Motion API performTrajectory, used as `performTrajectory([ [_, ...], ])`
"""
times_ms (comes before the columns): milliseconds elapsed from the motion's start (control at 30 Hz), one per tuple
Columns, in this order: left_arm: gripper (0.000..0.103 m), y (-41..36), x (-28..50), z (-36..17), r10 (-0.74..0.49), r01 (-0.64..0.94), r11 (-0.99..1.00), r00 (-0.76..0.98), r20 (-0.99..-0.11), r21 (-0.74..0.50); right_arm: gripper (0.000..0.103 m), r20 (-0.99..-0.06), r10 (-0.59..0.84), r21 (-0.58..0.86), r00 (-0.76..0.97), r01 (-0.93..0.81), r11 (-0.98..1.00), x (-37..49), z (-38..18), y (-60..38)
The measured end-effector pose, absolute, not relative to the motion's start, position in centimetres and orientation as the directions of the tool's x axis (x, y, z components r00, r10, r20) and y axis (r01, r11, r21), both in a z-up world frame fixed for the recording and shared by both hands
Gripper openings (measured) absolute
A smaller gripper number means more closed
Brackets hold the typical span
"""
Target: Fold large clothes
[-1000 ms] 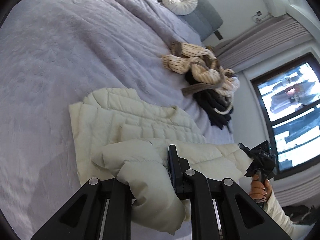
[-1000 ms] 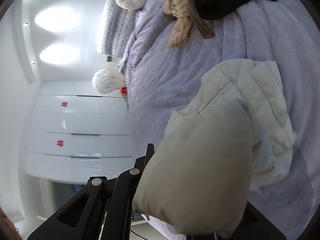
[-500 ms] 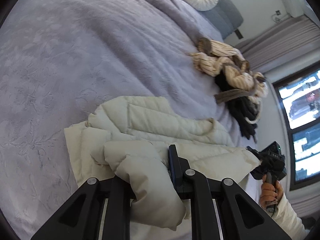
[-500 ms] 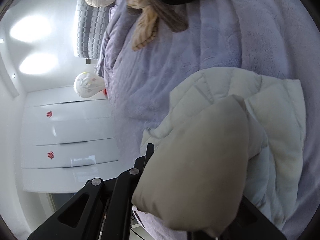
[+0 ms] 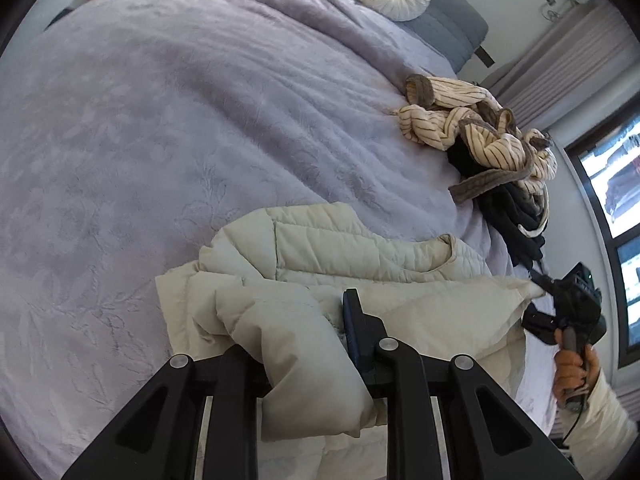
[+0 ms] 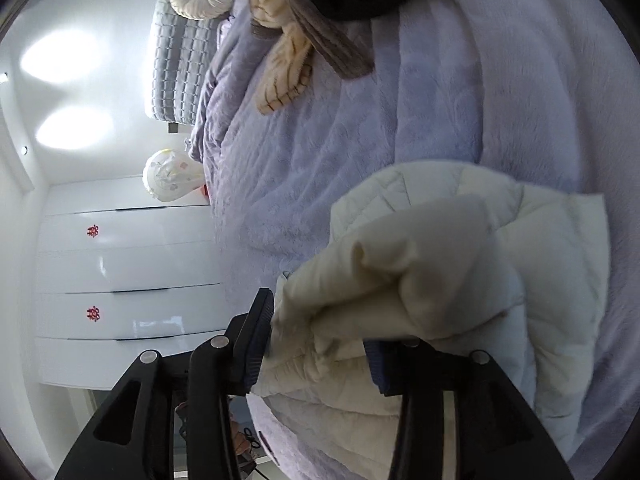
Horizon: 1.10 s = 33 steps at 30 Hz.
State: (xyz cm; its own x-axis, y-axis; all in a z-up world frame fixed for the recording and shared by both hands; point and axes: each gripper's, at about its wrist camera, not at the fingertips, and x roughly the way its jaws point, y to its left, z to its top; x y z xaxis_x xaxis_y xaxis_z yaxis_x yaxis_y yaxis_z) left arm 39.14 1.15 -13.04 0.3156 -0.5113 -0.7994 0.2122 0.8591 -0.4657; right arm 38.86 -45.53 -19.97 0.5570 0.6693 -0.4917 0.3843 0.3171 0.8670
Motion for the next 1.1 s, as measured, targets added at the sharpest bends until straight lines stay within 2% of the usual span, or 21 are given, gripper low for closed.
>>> performTrajectory([
  [33, 0.027, 1.2, 38.9, -12.8, -0.511, 0.22, 0.859, 0.325, -0.796, -0.462, 0.047, -0.498, 0.664, 0.865, 0.558, 0.38, 0.328, 38.8, -19.6, -45.8],
  [67, 0.051, 1.3, 38.7, -12.6, -0.509, 0.222, 0.861, 0.331, -0.795, -0.458, 0.047, -0.501, 0.66, 0.863, 0.56, 0.378, 0.335, 38.6, -19.4, -45.9],
  [100, 0.068, 1.4, 38.4, -12.4, -0.499, 0.221, 0.866, 0.346, -0.795, -0.448, 0.047, -0.501, 0.657, 0.864, 0.563, 0.375, 0.337, 38.4, -19.3, -46.2],
  [133, 0.089, 1.4, 38.2, -12.1, -0.478, 0.219, 0.878, 0.37, -0.797, -0.425, 0.047, -0.5, 0.654, 0.864, 0.567, 0.374, 0.336, 38.0, -19.2, -46.5],
  [167, 0.09, 1.5, 38.0, -11.7, -0.456, 0.221, 0.89, 0.396, -0.797, -0.4, 0.047, -0.501, 0.651, 0.864, 0.57, 0.376, 0.335, 37.7, -19.2, -46.7],
  [400, 0.09, 2.0, 38.4, -11.0, -0.385, 0.183, 0.923, 0.457, -0.802, -0.339, 0.046, -0.525, 0.621, 0.851, 0.583, 0.381, 0.362, 36.9, -18.9, -47.5],
  [433, 0.087, 2.0, 38.6, -11.2, -0.38, 0.174, 0.925, 0.458, -0.804, -0.338, 0.04, -0.537, 0.612, 0.844, 0.581, 0.377, 0.382, 37.0, -18.7, -47.6],
  [467, 0.071, 1.9, 38.8, -11.6, -0.382, 0.169, 0.924, 0.446, -0.809, -0.343, 0.031, -0.563, 0.596, 0.826, 0.573, 0.374, 0.42, 37.2, -18.4, -47.4],
  [500, 0.061, 1.6, 39.2, -12.3, -0.387, 0.166, 0.922, 0.421, -0.821, -0.35, 0.016, -0.595, 0.581, 0.803, 0.555, 0.379, 0.461, 37.4, -18.2, -47.2],
  [533, 0.05, 1.2, 39.6, -13.3, -0.383, 0.149, 0.924, 0.395, -0.835, -0.352, 0.014, -0.644, 0.554, 0.763, 0.527, 0.392, 0.514, 37.8, -18.2, -47.0],
  [567, 0.048, 0.9, 39.8, -14.1, -0.381, 0.139, 0.924, 0.386, -0.84, -0.355, 0.014, -0.673, 0.536, 0.737, 0.51, 0.4, 0.545, 38.0, -18.4, -46.8],
  [733, 0.048, -1.3, 40.4, -17.7, -0.301, 0.128, 0.954, 0.386, -0.872, -0.272, 0.013, -0.75, 0.471, 0.653, 0.465, 0.401, 0.643, 38.9, -20.3, -45.5],
  [833, 0.048, -1.6, 41.2, -19.5, -0.289, 0.111, 0.957, 0.368, -0.884, -0.267, 0.011, -0.795, 0.414, 0.589, 0.443, 0.399, 0.703, 39.6, -21.5, -44.8],
  [900, 0.048, -1.5, 41.8, -20.4, -0.294, 0.087, 0.955, 0.36, -0.885, -0.282, 0.007, -0.804, 0.4, 0.576, 0.44, 0.408, 0.708, 39.9, -22.4, -44.9],
  [1100, 0.048, -1.7, 42.1, -20.3, -0.289, 0.084, 0.957, 0.36, -0.887, -0.278, 0.006, -0.8, 0.406, 0.587, 0.442, 0.433, 0.684, 40.3, -24.1, -45.1],
])
